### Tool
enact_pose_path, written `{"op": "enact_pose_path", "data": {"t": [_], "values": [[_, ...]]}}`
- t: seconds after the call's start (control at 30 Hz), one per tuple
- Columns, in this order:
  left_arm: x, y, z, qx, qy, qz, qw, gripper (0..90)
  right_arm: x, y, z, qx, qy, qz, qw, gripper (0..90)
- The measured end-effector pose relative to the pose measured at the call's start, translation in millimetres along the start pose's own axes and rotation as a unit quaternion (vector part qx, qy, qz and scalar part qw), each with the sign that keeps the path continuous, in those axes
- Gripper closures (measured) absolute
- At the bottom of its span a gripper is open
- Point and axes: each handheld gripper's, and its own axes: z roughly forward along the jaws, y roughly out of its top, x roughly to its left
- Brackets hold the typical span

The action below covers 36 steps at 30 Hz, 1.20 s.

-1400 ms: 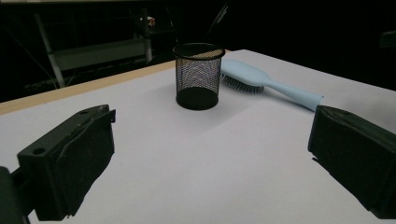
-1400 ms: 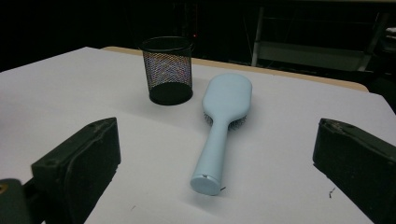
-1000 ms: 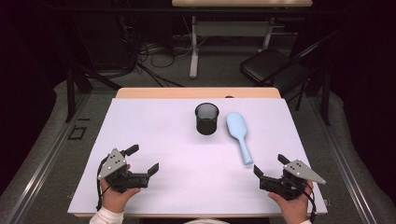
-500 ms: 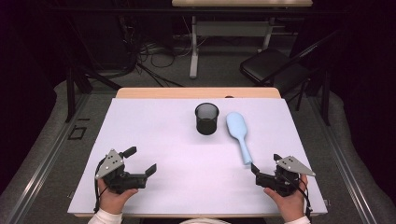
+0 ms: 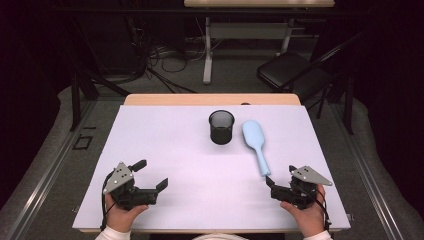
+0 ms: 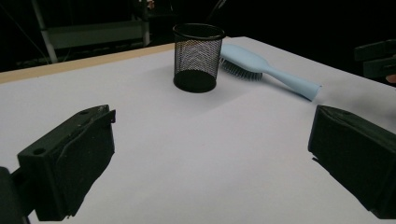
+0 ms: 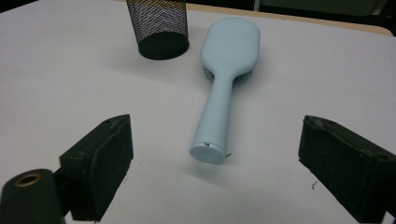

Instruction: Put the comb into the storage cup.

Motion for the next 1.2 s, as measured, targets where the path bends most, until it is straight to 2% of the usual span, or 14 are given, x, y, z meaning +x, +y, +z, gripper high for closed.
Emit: {"op": "enact_pose_path", "data": {"t": [0.2, 0.5, 0.57, 0.7, 0.87, 0.97, 1.07, 1.2], "values": [[-2.4, -1.9, 1.0, 0.013, -0.004, 0.002, 0.9999, 0.3, -0.3, -0.6, 5.6, 0.026, -0.003, 0.001, 0.9997, 14.2], [-3.2, -2.0, 2.5, 0.015, -0.002, -0.005, 0.9999, 0.3, 0.7, -0.7, 10.5, 0.055, 0.004, 0.010, 0.9984, 14.2], [-3.3, -1.9, 2.8, 0.015, -0.002, -0.006, 0.9999, 0.4, 1.0, 1.1, 11.6, 0.071, 0.012, 0.008, 0.9974, 14.1], [-3.6, -1.8, 4.2, 0.013, -0.004, -0.009, 0.9999, 0.3, 2.7, 3.7, 12.4, 0.081, 0.014, 0.002, 0.9966, 13.7], [-3.0, -1.3, 5.9, 0.014, -0.007, -0.009, 0.9998, 0.3, 1.0, 6.1, 14.7, 0.085, 0.025, 0.022, 0.9958, 13.3], [-2.1, -1.0, 7.4, 0.014, -0.009, -0.011, 0.9998, 0.4, -4.0, 6.3, 16.4, 0.098, 0.032, 0.040, 0.9939, 13.5], [-2.1, -0.9, 8.0, 0.014, -0.009, -0.013, 0.9998, 0.4, -7.1, 7.6, 16.9, 0.109, 0.029, 0.039, 0.9929, 13.9], [-2.0, -0.6, 8.8, 0.017, -0.009, -0.011, 0.9998, 0.3, -12.1, 13.9, 15.4, 0.109, 0.025, 0.041, 0.9929, 14.1]]}}
